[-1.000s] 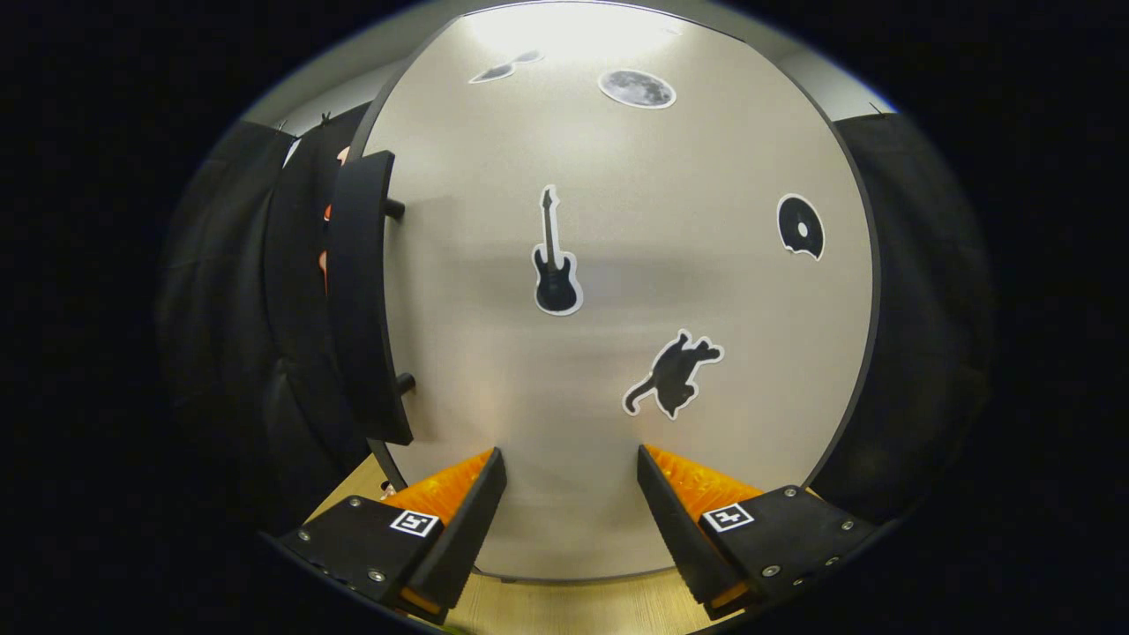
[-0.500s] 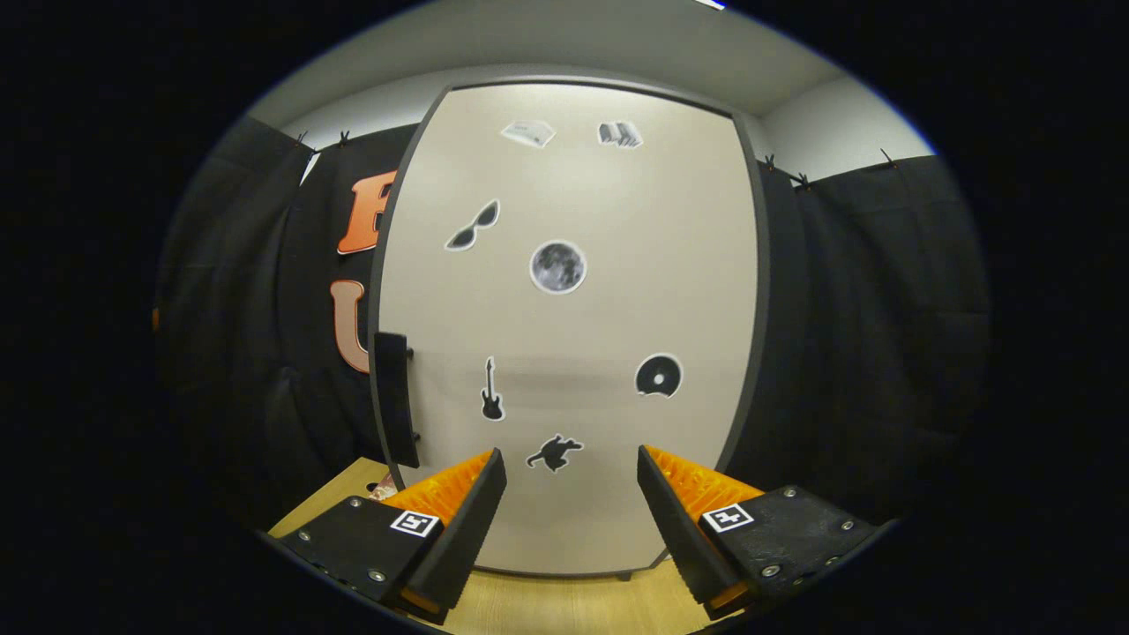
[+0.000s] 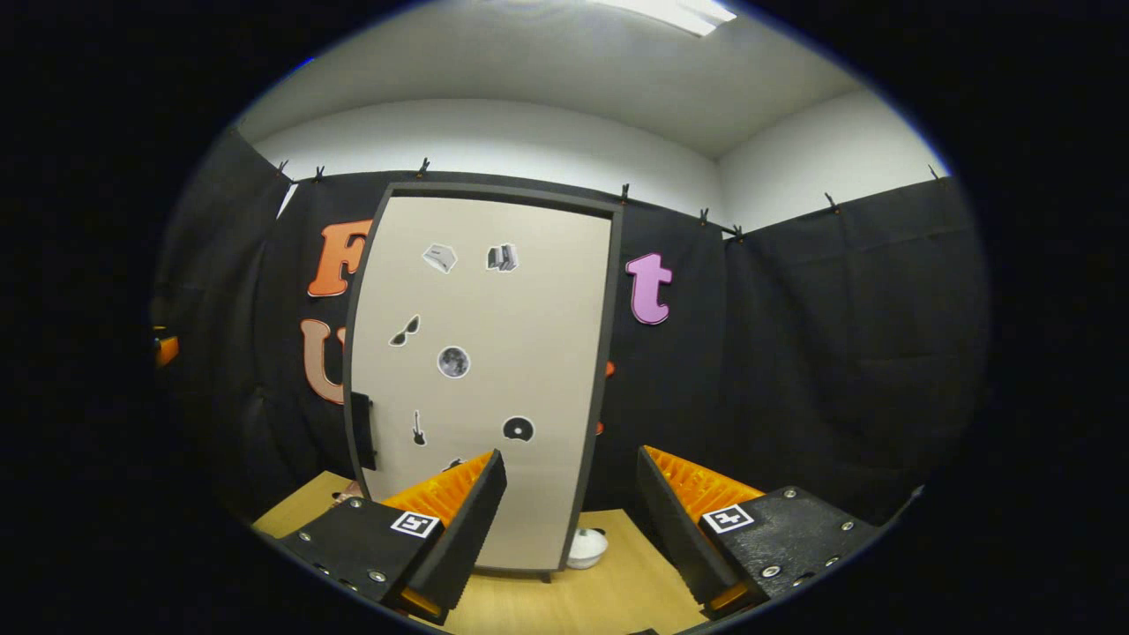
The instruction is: Open the cabinet door with the right hand, grasp the bottle in the cabinet with the left hand and place it on the coaster, then close the cabinet door with the right hand.
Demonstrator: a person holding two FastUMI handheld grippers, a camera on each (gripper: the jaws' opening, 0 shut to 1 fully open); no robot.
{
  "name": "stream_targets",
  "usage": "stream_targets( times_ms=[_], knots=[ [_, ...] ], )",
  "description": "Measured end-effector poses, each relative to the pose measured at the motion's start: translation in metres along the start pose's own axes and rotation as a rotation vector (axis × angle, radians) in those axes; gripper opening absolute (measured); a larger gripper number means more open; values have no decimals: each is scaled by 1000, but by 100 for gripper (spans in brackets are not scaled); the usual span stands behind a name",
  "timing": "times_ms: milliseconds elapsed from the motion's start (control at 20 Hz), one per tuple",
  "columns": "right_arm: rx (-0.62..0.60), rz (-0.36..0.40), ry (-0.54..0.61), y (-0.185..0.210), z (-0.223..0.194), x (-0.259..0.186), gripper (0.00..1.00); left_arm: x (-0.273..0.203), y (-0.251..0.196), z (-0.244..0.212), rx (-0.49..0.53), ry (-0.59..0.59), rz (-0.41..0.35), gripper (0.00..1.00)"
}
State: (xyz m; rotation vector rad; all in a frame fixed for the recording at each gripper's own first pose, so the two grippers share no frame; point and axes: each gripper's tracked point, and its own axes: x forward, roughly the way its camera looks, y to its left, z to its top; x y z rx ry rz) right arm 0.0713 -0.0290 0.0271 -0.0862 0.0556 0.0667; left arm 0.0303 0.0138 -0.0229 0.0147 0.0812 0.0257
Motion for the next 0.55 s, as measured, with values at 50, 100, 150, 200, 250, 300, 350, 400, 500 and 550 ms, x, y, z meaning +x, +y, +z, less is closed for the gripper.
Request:
stream_targets(
  times_ms=[50,100,150,200,250,300,350,400,500,550],
  knots=[
    [-3,-16,1,-11,1,-8,93,-1,-2,3,0,-7,1,96],
    [1,-24,0,-21,3,-17,93,-2,-4,5,-3,-10,5,96],
    [8,-30,-2,-29,4,-23,93,-4,-6,6,-8,-12,7,99],
    [13,-33,-4,-36,3,-28,93,-4,-10,8,-12,-12,8,96],
    [13,-37,-4,-43,2,-31,93,-7,-11,9,-16,-12,13,99],
    [12,-40,-4,-49,1,-34,93,-10,-13,11,-17,-13,20,99],
    [11,-41,-5,-56,1,-36,93,-12,-14,13,-16,-15,27,98],
    [13,-38,-5,-60,2,-39,93,-16,-16,15,-13,-18,33,98],
    [19,-27,-11,-67,4,-42,93,-24,-22,19,-7,-22,44,98],
    [21,-21,-15,-69,5,-42,93,-29,-24,20,-7,-23,49,96]
  ],
)
